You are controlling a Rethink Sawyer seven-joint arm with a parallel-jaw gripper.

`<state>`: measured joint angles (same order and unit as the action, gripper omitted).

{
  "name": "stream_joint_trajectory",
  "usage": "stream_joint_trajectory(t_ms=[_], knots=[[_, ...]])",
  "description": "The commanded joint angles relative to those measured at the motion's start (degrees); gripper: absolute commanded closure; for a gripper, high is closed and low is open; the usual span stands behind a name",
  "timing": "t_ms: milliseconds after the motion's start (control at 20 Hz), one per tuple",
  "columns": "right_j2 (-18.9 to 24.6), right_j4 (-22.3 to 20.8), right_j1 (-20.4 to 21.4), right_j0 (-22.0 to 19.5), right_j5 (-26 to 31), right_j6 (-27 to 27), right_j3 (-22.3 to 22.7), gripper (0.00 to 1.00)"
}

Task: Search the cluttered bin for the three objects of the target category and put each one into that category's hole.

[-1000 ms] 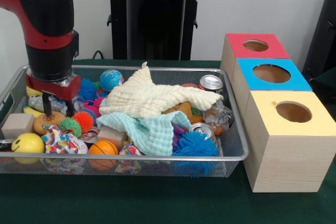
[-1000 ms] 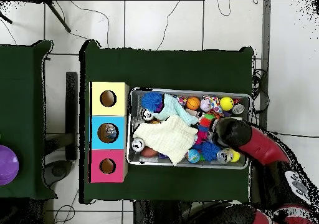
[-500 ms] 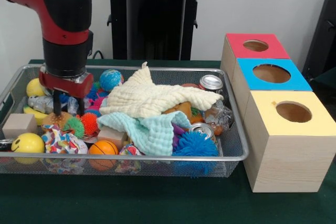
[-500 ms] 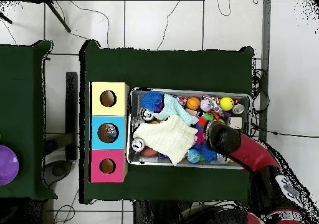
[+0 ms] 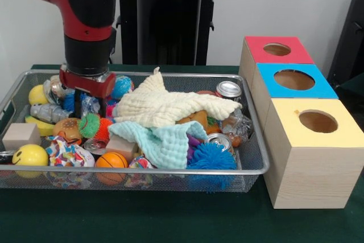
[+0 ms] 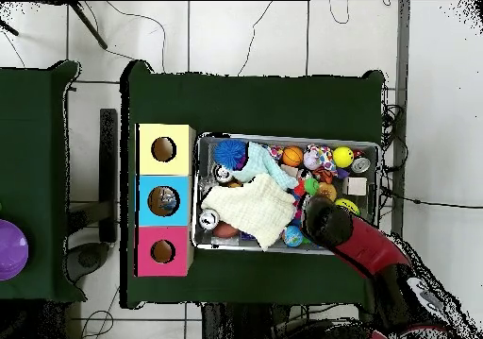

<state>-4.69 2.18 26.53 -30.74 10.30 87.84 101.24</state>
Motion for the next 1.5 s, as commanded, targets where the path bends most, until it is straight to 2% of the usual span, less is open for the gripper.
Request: stream_joint_trajectory(t_ms=[50,150,250,450,800,950,1000,1250,1500], knots=[[6.6,2.1,-0.8,-3.2,-0.3,13.2,10.0,0.00],[8.5,1.7,-0.1,-5.6,-0.6,12.2,11.9,0.00],[8.9,1.6,0.5,-6.1,-0.9,12.2,12.9,0.00],[10.3,1.8,-1.0,-7.7,-2.3,12.6,13.3,0.00],[11.3,1.5,-5.5,-9.2,-5.9,12.6,11.3,0.00],[10.5,1.9,-6.9,-7.7,-6.3,12.7,9.6,0.00],[10.0,1.9,-7.3,-6.8,-6.6,12.3,9.2,1.00],[10.5,1.4,-8.4,-6.3,-9.8,12.9,9.9,1.00],[11.0,2.7,-8.4,-5.5,-9.6,13.8,9.8,1.00]])
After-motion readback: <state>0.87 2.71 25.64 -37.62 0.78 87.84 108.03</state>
